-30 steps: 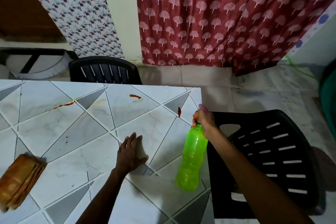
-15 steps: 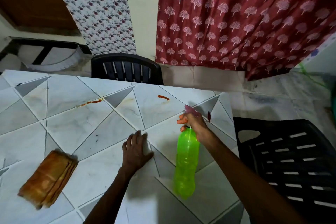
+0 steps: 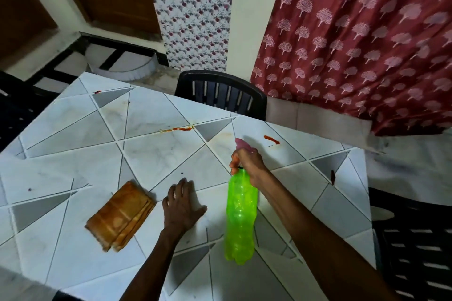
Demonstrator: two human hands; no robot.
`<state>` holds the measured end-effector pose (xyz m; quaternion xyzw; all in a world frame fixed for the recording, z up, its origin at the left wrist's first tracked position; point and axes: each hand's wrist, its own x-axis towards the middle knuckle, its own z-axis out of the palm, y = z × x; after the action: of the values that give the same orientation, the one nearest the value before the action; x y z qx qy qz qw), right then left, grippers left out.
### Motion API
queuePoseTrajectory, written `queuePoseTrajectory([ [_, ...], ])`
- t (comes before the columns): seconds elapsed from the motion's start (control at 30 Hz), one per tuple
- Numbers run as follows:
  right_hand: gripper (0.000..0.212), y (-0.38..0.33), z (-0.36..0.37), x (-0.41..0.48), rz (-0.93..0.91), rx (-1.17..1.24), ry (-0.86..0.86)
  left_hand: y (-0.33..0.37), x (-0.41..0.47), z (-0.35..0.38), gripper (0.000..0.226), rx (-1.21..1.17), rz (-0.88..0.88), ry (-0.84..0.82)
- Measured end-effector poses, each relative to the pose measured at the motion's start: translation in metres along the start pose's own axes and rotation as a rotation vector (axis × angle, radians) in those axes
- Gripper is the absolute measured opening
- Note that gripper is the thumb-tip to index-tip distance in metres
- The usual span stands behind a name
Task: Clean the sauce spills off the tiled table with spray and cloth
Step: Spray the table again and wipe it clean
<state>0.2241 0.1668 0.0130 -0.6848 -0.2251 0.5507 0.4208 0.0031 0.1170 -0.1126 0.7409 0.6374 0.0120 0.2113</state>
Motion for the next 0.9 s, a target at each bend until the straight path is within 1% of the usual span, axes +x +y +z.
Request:
queuePoseTrajectory([
  [0.13, 0.038, -0.004, 0.031, -0.008, 0.043, 0.001, -0.139, -0.016, -0.004, 0.000, 0.101, -0.008, -0.037, 0.048],
  [0.23, 0.041, 0.003, 0.049, -0.019, 0.028, -0.052, -0.212, -0.026, -0.008, 0.004, 0.103, -0.009, -0.033, 0.073],
  [0.33, 0.054, 0.014, 0.054, -0.027, 0.040, -0.082, -0.216, -0.027, -0.011, 0.004, 0.104, -0.027, -0.050, 0.079],
  [0.5, 0.059, 0.036, 0.031, -0.040, 0.088, -0.150, -0.254, -0.017, -0.018, 0.001, 0.103, -0.022, -0.058, 0.089],
  [0.57, 0.060, 0.045, 0.016, -0.046, 0.088, -0.172, -0.205, -0.009, -0.021, 0.001, 0.105, -0.029, -0.044, 0.082],
  [0.63, 0.070, 0.052, -0.002, -0.052, 0.086, -0.167, -0.125, 0.002, -0.024, 0.002, 0.106, -0.033, -0.034, 0.064],
  [0.67, 0.070, 0.056, -0.012, -0.055, 0.080, -0.151, -0.094, 0.008, -0.025, 0.001, 0.106, -0.035, -0.030, 0.043],
  [0.7, 0.066, 0.059, -0.022, -0.057, 0.079, -0.124, -0.070, 0.014, -0.026, 0.002, 0.106, -0.038, -0.023, 0.024],
  [0.8, 0.035, 0.071, -0.063, -0.066, 0.065, -0.015, 0.000, 0.042, -0.032, 0.006, 0.108, -0.034, 0.026, -0.012],
  [0.83, 0.030, 0.075, -0.076, -0.069, 0.061, -0.008, 0.029, 0.051, -0.034, 0.008, 0.110, -0.031, 0.041, -0.014],
  [0.87, 0.033, 0.077, -0.088, -0.073, 0.060, 0.000, 0.058, 0.060, -0.036, 0.010, 0.111, -0.027, 0.056, -0.018],
  [0.9, 0.040, 0.080, -0.103, -0.080, 0.063, 0.008, 0.093, 0.072, -0.039, 0.014, 0.111, -0.013, 0.085, -0.032],
])
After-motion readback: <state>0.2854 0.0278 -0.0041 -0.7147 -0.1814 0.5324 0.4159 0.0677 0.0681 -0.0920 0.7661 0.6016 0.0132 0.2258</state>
